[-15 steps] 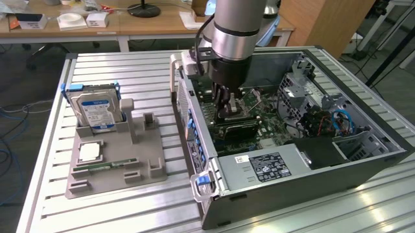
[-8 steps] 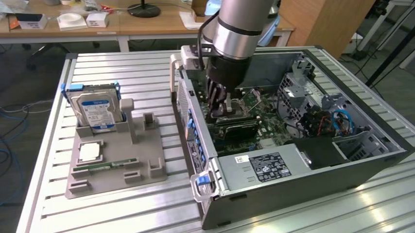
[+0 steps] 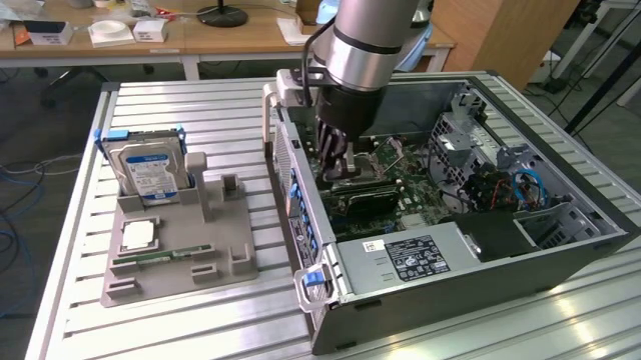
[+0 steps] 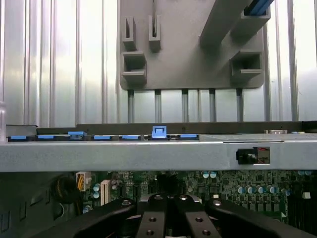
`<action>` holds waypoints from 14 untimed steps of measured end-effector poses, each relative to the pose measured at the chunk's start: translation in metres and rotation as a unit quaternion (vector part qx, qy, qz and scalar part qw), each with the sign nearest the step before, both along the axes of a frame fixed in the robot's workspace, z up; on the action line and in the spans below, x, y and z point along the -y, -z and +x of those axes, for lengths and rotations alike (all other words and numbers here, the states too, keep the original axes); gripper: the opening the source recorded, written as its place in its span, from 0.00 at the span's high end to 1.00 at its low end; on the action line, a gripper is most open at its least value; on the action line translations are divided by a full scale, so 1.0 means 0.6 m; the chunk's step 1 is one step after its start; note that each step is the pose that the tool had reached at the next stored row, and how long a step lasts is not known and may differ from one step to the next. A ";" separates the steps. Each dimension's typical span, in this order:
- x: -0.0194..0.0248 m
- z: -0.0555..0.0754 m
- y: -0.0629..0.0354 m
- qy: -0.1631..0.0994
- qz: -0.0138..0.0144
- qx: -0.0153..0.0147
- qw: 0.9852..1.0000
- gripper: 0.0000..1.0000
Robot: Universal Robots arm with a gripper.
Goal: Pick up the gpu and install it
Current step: 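Press down on the gpu until it lock into place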
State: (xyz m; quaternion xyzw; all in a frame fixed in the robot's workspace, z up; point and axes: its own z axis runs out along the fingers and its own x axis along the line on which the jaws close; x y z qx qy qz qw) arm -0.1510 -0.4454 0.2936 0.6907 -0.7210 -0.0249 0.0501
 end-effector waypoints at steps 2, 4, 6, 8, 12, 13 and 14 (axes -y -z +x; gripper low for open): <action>-0.0023 -0.002 0.000 0.001 0.000 0.000 1.000 0.89; -0.0035 -0.004 0.000 0.002 0.000 0.000 1.000 0.89; -0.0036 -0.007 0.000 0.003 0.000 0.000 1.000 0.89; -0.0036 -0.011 0.000 0.004 0.000 0.000 1.000 0.89; -0.0037 -0.013 0.000 0.005 0.000 0.000 1.000 0.89; -0.0037 -0.013 0.000 0.005 0.000 0.000 1.000 0.89; -0.0037 -0.013 0.000 0.005 0.000 0.000 1.000 0.89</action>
